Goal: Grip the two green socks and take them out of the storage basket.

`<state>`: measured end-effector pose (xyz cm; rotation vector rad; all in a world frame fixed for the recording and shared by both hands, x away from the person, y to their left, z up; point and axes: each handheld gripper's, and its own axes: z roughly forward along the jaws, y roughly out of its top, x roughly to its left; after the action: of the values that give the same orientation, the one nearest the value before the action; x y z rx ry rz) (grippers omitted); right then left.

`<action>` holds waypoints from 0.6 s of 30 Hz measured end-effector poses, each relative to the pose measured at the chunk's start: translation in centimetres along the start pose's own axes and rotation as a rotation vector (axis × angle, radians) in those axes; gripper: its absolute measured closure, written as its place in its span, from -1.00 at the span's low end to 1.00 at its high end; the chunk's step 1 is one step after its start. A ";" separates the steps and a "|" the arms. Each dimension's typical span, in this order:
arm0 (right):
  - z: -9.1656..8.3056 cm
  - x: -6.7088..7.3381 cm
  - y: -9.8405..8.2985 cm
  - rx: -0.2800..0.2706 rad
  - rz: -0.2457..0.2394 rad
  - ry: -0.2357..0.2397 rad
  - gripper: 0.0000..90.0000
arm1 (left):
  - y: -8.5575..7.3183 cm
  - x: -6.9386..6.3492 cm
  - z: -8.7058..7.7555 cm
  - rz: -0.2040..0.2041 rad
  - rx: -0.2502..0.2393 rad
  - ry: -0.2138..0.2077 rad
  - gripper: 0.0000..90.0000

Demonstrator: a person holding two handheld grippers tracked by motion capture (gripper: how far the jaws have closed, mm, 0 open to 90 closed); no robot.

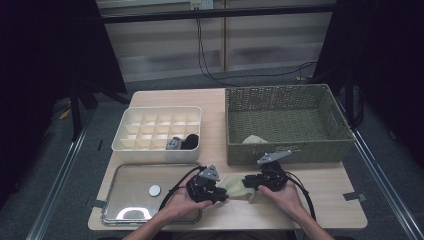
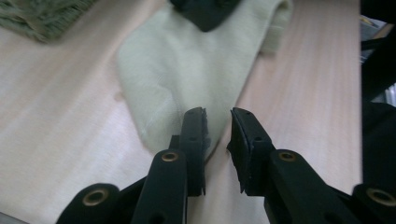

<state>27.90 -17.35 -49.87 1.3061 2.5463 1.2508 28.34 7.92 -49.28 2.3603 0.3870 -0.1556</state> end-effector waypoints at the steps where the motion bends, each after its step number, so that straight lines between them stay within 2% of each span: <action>1: 0.1 0.0 0.2 -0.003 -0.002 0.006 0.58 | -0.1 0.0 -0.2 0.008 0.014 -0.003 0.63; 2: 0.1 0.1 0.3 -0.013 0.000 0.005 0.57 | -0.2 0.0 -0.4 0.004 0.017 0.001 0.63; 6: -1.1 0.5 0.6 -0.058 0.005 0.009 0.54 | -0.4 0.0 -0.8 -0.010 -0.027 -0.005 0.69; 7: -1.4 0.5 0.5 -0.065 0.017 0.008 0.54 | -0.3 0.2 -1.0 -0.001 -0.042 -0.008 0.70; 11: -2.8 0.2 -0.2 -0.089 0.048 -0.010 0.42 | 0.4 0.7 -1.8 -0.023 -0.114 0.019 0.74; 13: -3.4 0.1 -0.5 -0.096 0.056 -0.013 0.39 | 0.4 1.1 -1.8 -0.026 -0.126 0.037 0.73; 16: -3.8 -0.1 -1.2 -0.096 0.084 -0.017 0.28 | 0.1 1.8 -1.1 -0.030 -0.091 0.051 0.71; 18: -3.7 -0.1 -1.6 -0.078 0.094 -0.017 0.25 | 0.0 1.9 -0.6 -0.025 -0.070 0.044 0.71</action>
<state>25.64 -20.34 -48.45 1.4282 2.4249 1.3335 30.17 8.81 -49.25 2.2940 0.4359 -0.1004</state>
